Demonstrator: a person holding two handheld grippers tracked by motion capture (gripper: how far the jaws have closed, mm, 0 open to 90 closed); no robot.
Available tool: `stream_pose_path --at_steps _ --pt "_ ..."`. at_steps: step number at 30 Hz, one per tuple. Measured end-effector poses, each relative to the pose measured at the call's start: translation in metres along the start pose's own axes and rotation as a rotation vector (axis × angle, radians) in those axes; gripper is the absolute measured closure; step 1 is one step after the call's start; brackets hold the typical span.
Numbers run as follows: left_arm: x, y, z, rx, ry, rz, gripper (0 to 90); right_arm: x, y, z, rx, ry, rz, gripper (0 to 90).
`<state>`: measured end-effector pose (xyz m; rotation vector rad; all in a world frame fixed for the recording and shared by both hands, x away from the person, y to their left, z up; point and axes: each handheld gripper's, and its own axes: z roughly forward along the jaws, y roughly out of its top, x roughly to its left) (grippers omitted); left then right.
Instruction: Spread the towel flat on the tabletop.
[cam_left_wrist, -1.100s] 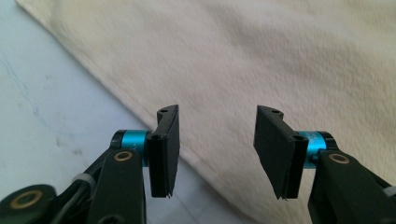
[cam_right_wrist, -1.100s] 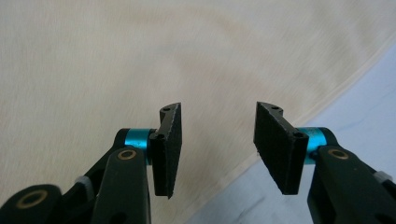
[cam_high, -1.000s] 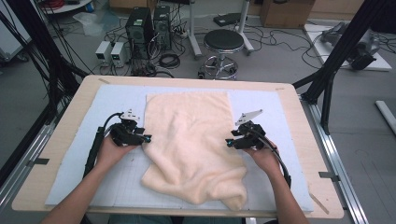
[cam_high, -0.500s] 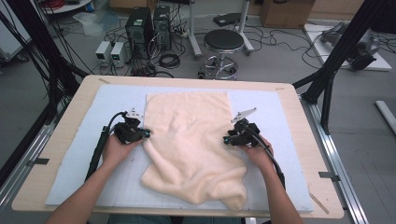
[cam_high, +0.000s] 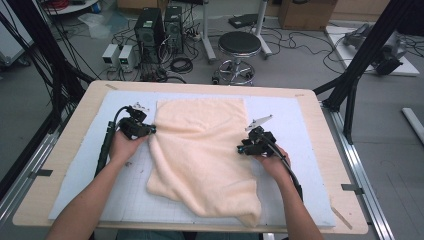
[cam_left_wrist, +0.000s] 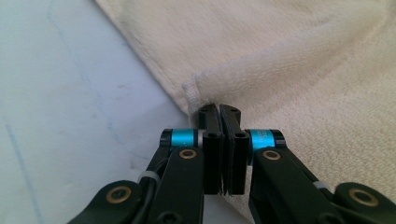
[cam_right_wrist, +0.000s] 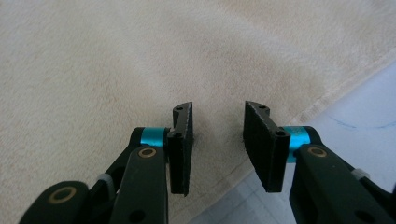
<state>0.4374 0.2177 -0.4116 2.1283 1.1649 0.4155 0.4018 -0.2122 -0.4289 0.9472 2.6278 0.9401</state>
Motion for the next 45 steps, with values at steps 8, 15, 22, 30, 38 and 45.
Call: stream_pose_path --at_steps 8,15,22,30,38,45 --pt "0.005 -0.002 -0.002 0.083 -0.071 0.012 87.4 0.011 0.002 -0.001 0.027 0.025 -0.013 69.1" --pt "0.005 -0.010 -0.015 0.099 -0.138 0.065 83.5 0.019 -0.001 -0.007 0.063 0.050 -0.048 69.5" --pt "0.013 0.002 -0.019 -0.025 -0.080 0.046 72.4 0.012 0.006 -0.015 -0.042 0.006 -0.080 65.6" --pt "0.021 0.025 0.006 -0.077 0.003 0.004 79.7 -0.018 0.031 -0.010 -0.094 -0.052 0.000 63.6" --pt "0.027 0.015 0.040 0.010 -0.037 0.001 74.4 -0.016 0.029 0.011 -0.027 -0.028 -0.015 60.7" --pt "0.026 0.035 0.054 0.035 0.114 -0.016 86.4 -0.025 0.024 0.010 -0.031 -0.048 0.011 59.5"
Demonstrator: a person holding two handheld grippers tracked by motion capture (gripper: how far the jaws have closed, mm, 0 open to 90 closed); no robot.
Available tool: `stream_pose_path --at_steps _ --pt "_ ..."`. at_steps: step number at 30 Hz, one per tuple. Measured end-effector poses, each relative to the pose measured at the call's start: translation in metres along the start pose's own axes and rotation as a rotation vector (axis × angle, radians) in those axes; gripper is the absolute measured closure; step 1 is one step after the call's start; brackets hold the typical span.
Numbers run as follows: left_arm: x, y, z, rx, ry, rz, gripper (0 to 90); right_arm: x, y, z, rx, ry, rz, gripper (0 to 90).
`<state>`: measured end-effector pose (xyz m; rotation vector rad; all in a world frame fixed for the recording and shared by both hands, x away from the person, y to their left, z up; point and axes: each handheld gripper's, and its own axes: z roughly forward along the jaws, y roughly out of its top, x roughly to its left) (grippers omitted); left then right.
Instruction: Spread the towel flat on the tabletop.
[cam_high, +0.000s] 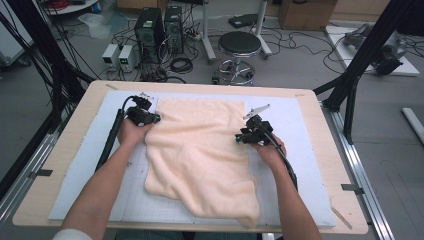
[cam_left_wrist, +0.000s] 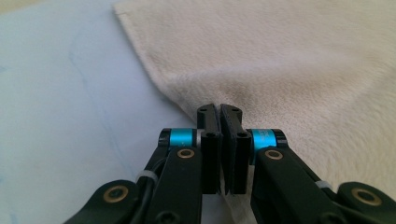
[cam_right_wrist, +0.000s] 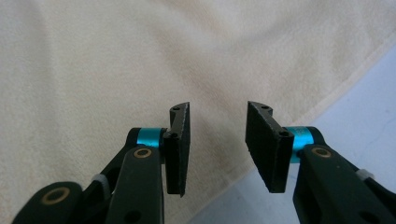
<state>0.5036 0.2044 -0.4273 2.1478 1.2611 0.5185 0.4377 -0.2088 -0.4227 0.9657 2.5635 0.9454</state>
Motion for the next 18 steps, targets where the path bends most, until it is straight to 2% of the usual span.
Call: stream_pose_path --at_steps 1,2,4,6,8,10,13,15,18 --pt "0.001 0.003 0.000 0.004 0.018 -0.010 85.9 0.000 -0.001 -0.001 0.008 -0.001 0.007 58.5" --pt "0.001 0.005 0.000 -0.004 0.013 -0.024 84.0 0.000 -0.001 -0.001 0.013 -0.003 0.014 57.9" --pt "0.001 0.005 -0.003 -0.005 -0.008 -0.009 78.0 -0.001 -0.002 -0.004 0.002 0.000 0.013 57.5" --pt "0.000 0.003 -0.008 0.013 -0.016 0.028 70.9 -0.001 -0.002 -0.006 -0.006 0.007 0.017 57.5" --pt "0.001 0.001 -0.016 0.008 -0.052 0.043 68.0 -0.001 -0.002 -0.007 -0.010 0.009 0.015 57.5" --pt "0.000 -0.003 -0.027 -0.030 -0.084 0.042 67.0 0.001 -0.002 -0.009 -0.013 0.019 0.007 57.5" --pt "-0.005 -0.010 -0.042 -0.056 -0.125 0.060 64.8 0.007 -0.004 -0.012 -0.023 0.022 -0.010 57.1" --pt "-0.008 -0.016 -0.053 -0.090 -0.158 0.058 64.5 0.012 -0.005 -0.015 -0.023 0.031 -0.018 56.7" --pt "-0.016 -0.027 -0.071 -0.130 -0.197 0.078 63.5 0.021 -0.009 -0.023 -0.050 0.042 -0.044 56.2"
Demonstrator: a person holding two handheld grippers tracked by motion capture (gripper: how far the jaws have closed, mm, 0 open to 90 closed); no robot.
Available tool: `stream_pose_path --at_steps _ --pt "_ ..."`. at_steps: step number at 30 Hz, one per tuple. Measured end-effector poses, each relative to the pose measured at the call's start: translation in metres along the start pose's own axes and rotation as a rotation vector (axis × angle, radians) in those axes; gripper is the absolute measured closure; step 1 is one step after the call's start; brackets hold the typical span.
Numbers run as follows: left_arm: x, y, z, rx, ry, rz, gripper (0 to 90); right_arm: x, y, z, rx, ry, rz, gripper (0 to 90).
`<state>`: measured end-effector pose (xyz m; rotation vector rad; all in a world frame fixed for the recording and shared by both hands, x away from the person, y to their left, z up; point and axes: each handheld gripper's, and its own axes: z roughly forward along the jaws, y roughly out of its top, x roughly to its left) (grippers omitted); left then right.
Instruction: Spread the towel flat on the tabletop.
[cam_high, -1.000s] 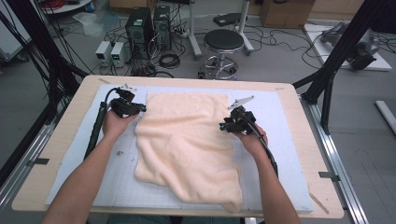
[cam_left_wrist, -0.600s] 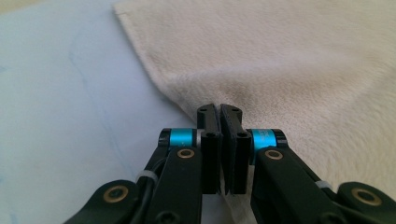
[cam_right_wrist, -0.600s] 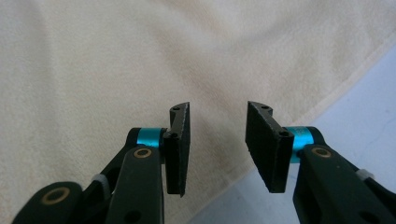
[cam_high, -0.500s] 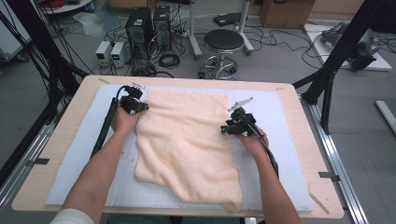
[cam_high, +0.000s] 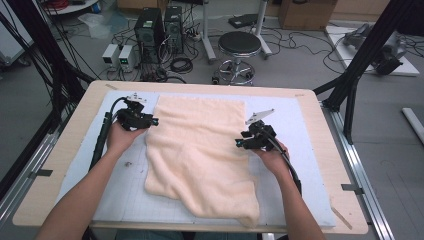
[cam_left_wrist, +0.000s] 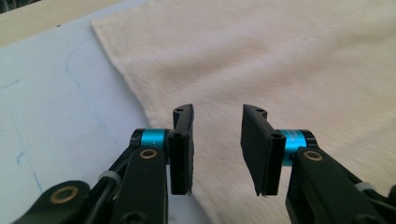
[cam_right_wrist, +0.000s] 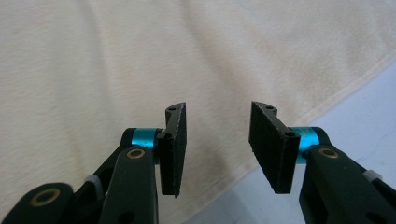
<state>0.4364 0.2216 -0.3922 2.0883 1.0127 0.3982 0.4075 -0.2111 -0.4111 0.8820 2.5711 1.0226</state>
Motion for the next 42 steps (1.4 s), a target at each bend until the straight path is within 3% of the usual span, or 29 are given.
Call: stream_pose_path --at_steps 3,5,8,11,14,16,20,24,27,34,37,42 --pt "-0.014 -0.011 -0.018 -0.049 -0.049 0.029 61.5 0.012 -0.004 -0.011 -0.021 0.010 -0.014 55.5" --pt "-0.025 -0.018 -0.028 -0.050 -0.080 0.059 59.2 0.021 -0.006 -0.019 -0.038 0.030 -0.028 53.4" --pt "-0.041 -0.035 -0.044 -0.088 -0.105 0.077 57.5 0.036 -0.006 -0.028 -0.020 0.060 -0.060 51.4" --pt "-0.056 -0.050 -0.056 -0.091 -0.130 0.104 53.9 0.053 -0.007 -0.037 -0.069 0.093 -0.098 50.7" --pt "-0.072 -0.065 -0.067 -0.118 -0.158 0.131 50.6 0.068 -0.014 -0.043 -0.062 0.113 -0.133 48.7" --pt "-0.080 -0.075 -0.070 -0.130 -0.179 0.145 46.9 0.076 -0.020 -0.047 -0.086 0.126 -0.121 48.1" --pt "-0.091 -0.087 -0.072 -0.104 -0.188 0.170 44.8 0.086 -0.031 -0.048 -0.094 0.131 -0.118 45.4" --pt "-0.099 -0.094 -0.076 -0.108 -0.193 0.167 35.9 0.089 -0.038 -0.046 -0.091 0.152 -0.079 41.6" --pt "-0.106 -0.100 -0.078 -0.081 -0.204 0.189 30.3 0.091 -0.045 -0.047 -0.082 0.168 -0.057 38.1" --pt "-0.121 -0.107 -0.080 -0.052 -0.270 0.259 27.2 0.101 -0.056 -0.059 -0.112 0.208 -0.076 34.9" --pt "-0.125 -0.109 -0.074 -0.011 -0.276 0.289 30.2 0.106 -0.060 -0.059 -0.093 0.234 -0.099 40.6" --pt "-0.129 -0.110 -0.068 0.048 -0.316 0.338 49.6 0.115 -0.063 -0.046 -0.012 0.270 -0.143 55.7"
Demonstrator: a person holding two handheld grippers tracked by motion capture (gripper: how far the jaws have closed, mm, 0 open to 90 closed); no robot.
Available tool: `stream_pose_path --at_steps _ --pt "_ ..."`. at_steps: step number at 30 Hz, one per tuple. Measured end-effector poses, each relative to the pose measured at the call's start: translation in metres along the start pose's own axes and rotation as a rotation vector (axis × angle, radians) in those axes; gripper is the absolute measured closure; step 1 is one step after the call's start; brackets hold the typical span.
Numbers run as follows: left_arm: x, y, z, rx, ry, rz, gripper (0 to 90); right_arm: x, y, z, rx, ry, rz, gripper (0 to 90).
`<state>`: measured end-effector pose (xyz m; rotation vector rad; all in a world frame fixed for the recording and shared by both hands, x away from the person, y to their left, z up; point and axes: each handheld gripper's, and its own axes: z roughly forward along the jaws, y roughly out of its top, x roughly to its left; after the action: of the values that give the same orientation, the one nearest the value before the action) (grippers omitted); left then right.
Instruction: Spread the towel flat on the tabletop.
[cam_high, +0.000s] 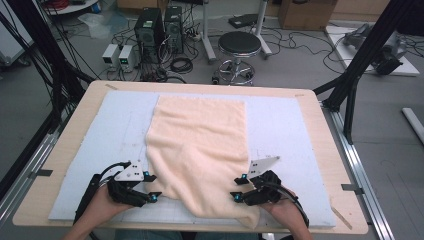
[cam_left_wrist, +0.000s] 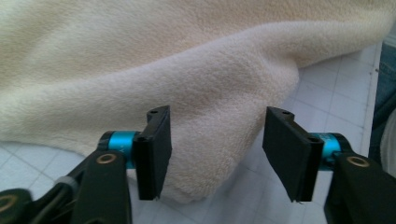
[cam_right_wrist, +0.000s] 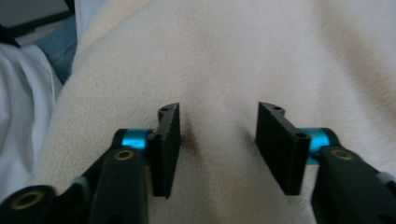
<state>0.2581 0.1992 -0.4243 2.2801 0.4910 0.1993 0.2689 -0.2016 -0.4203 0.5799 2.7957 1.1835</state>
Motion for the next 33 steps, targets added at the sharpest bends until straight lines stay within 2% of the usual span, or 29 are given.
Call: stream_pose_path --at_steps 2,3,5,6,8,11,13,15,17,19,21,22,23,24,25,27,30,33 --pt "-0.002 0.002 0.002 0.032 0.004 0.023 62.5 0.001 0.000 0.004 0.027 0.018 0.007 66.2" --pt "-0.003 0.003 0.003 0.038 0.005 0.031 72.0 0.002 0.000 0.006 0.037 0.008 -0.002 72.3" --pt "-0.002 0.005 0.000 0.022 0.007 0.036 80.7 0.002 0.002 0.004 0.034 -0.001 -0.024 81.4" --pt "-0.001 0.006 -0.003 0.001 0.015 0.033 83.8 0.002 0.004 0.001 0.034 -0.004 -0.021 83.0" --pt "0.002 0.008 -0.008 -0.037 0.021 0.000 85.6 0.002 0.009 -0.005 0.022 -0.012 -0.019 84.5" --pt "0.013 0.012 -0.013 -0.077 0.048 -0.039 86.3 -0.003 0.019 -0.013 -0.015 -0.032 -0.023 84.6" --pt "0.022 0.019 -0.015 -0.091 0.073 -0.050 86.4 -0.009 0.026 -0.017 -0.024 -0.051 -0.026 84.5" --pt "0.033 0.028 -0.015 -0.106 0.100 -0.063 86.4 -0.018 0.034 -0.020 -0.028 -0.098 -0.029 84.5" --pt "0.047 0.039 -0.012 -0.118 0.131 -0.090 86.5 -0.030 0.040 -0.021 -0.045 -0.139 -0.008 84.3" --pt "0.065 0.047 -0.005 -0.098 0.183 -0.115 86.5 -0.046 0.044 -0.017 -0.020 -0.189 0.022 84.2" --pt "0.084 0.050 0.005 -0.086 0.212 -0.178 86.4 -0.067 0.042 -0.009 -0.004 -0.202 0.069 84.2" --pt "0.093 0.050 0.011 -0.080 0.217 -0.220 86.3 -0.075 0.039 -0.004 0.015 -0.216 0.090 84.1" --pt "0.101 0.050 0.018 -0.075 0.207 -0.267 86.1 -0.084 0.036 0.002 0.024 -0.215 0.117 83.8" --pt "0.108 0.050 0.026 -0.061 0.208 -0.296 85.9 -0.091 0.033 0.007 0.031 -0.203 0.155 83.3" --pt "0.110 0.050 0.029 -0.039 0.205 -0.304 85.4 -0.097 0.031 0.012 0.035 -0.196 0.176 82.4" --pt "0.112 0.051 0.034 -0.026 0.204 -0.281 82.1 -0.098 0.032 0.015 0.038 -0.204 0.164 77.3" --pt "0.108 0.053 0.026 -0.056 0.202 -0.278 71.8 -0.091 0.034 0.009 0.020 -0.219 0.133 70.1" --pt "0.100 0.054 0.013 -0.077 0.193 -0.246 66.2 -0.083 0.034 -0.003 -0.012 -0.224 0.123 65.6"
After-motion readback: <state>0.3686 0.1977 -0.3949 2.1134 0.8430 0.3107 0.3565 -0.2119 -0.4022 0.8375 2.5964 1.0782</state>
